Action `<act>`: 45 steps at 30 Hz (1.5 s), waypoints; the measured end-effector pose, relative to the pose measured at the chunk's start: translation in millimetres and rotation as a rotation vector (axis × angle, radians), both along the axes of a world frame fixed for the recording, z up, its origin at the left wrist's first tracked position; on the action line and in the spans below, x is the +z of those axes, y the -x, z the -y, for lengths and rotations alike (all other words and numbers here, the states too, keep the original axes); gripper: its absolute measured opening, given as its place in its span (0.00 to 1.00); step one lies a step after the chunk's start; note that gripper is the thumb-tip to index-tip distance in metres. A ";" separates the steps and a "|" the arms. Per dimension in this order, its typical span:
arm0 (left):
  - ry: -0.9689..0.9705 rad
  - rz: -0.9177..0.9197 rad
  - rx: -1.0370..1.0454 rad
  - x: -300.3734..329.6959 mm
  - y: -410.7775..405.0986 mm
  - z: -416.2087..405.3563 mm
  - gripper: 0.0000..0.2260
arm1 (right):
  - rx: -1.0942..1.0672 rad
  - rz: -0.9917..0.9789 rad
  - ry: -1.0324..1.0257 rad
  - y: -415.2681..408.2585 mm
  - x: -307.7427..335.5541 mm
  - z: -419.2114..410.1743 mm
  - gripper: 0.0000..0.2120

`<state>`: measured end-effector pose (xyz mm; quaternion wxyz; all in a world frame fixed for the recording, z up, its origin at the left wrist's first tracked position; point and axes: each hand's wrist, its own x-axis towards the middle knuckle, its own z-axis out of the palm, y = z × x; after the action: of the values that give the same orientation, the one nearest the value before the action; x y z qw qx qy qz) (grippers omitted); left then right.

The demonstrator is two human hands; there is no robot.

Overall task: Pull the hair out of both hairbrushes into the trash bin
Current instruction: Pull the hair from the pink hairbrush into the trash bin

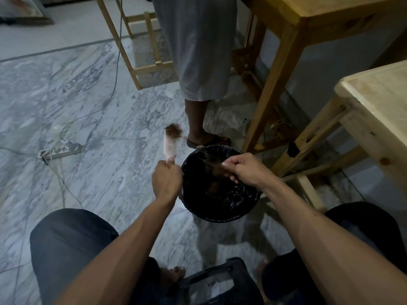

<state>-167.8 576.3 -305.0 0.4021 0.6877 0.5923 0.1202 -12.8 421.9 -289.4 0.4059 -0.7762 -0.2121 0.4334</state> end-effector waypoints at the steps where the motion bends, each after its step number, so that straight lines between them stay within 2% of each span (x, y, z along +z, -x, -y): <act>1: 0.012 0.000 0.027 -1.1 1.1 -3.9 0.19 | 0.005 0.005 0.021 -3.4 0.8 3.3 0.12; 4: 0.020 0.024 0.060 -0.3 1.0 -8.3 0.20 | 0.010 0.061 0.093 -9.0 -0.3 8.4 0.12; 7: -0.030 0.056 -0.036 5.0 -0.9 1.8 0.19 | 0.053 0.117 0.178 -7.5 -0.6 5.1 0.10; 8: -0.056 0.063 -0.090 6.8 -1.7 7.5 0.18 | 0.101 0.104 0.218 -5.9 0.5 2.0 0.13; 11: -0.151 0.063 -0.252 10.5 -3.0 23.6 0.15 | 0.145 0.091 0.286 -0.6 7.8 -10.6 0.35; 13: -0.222 0.057 -0.329 11.7 -4.1 31.3 0.14 | 0.083 0.087 0.169 1.1 10.2 -18.5 0.40; 16: -0.291 0.052 -0.394 12.3 -6.0 38.0 0.13 | -0.002 -0.080 -0.094 -1.1 8.5 -24.4 0.34; 18: -0.308 0.057 -0.414 13.4 -7.3 39.8 0.13 | -0.027 -0.213 -0.193 -2.7 11.2 -25.0 0.21; 20: -0.316 0.050 -0.405 13.7 -8.4 37.8 0.13 | -0.039 -0.236 -0.230 -0.7 13.2 -23.6 0.08; 25: -0.268 -0.043 -0.324 6.8 -4.6 22.6 0.15 | -0.175 -0.091 -0.267 -4.5 5.3 -11.0 0.16; 31: -0.011 -0.073 -0.039 -0.1 4.8 11.5 0.17 | -0.210 -0.103 -0.331 -14.8 5.1 9.5 0.15; 34: 0.017 -0.038 0.004 -1.5 8.1 7.5 0.17 | -0.250 -0.102 -0.312 -16.8 -3.9 17.0 0.15; 36: -0.003 -0.001 -0.002 1.0 6.9 9.5 0.17 | -0.210 -0.078 -0.225 -14.1 -6.1 18.7 0.13; 37: -0.021 0.017 -0.022 3.6 5.8 11.7 0.17 | -0.150 -0.047 -0.141 -11.6 -6.0 18.2 0.10; 38: -0.045 0.032 -0.054 6.3 4.6 14.7 0.17 | -0.060 -0.013 -0.027 -8.3 -4.9 15.9 0.11; 40: -0.103 0.060 -0.132 11.2 2.1 21.6 0.16 | 0.081 0.034 0.177 -3.2 -5.7 7.6 0.31; 41: -0.134 0.073 -0.171 12.5 1.1 24.8 0.15 | 0.077 0.028 0.192 -0.8 -4.5 2.3 0.38; 42: -0.166 0.082 -0.210 13.4 -0.1 27.7 0.14 | 0.017 0.006 0.149 2.3 -1.6 -3.1 0.40; 45: -0.263 0.094 -0.309 13.8 -2.4 33.5 0.13 | -0.209 -0.101 -0.070 2.5 10.5 -16.1 0.34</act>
<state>-165.4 542.8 -291.2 0.3495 0.8106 0.4397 0.1653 -15.3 438.1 -278.8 0.4858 -0.7567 -0.1242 0.4196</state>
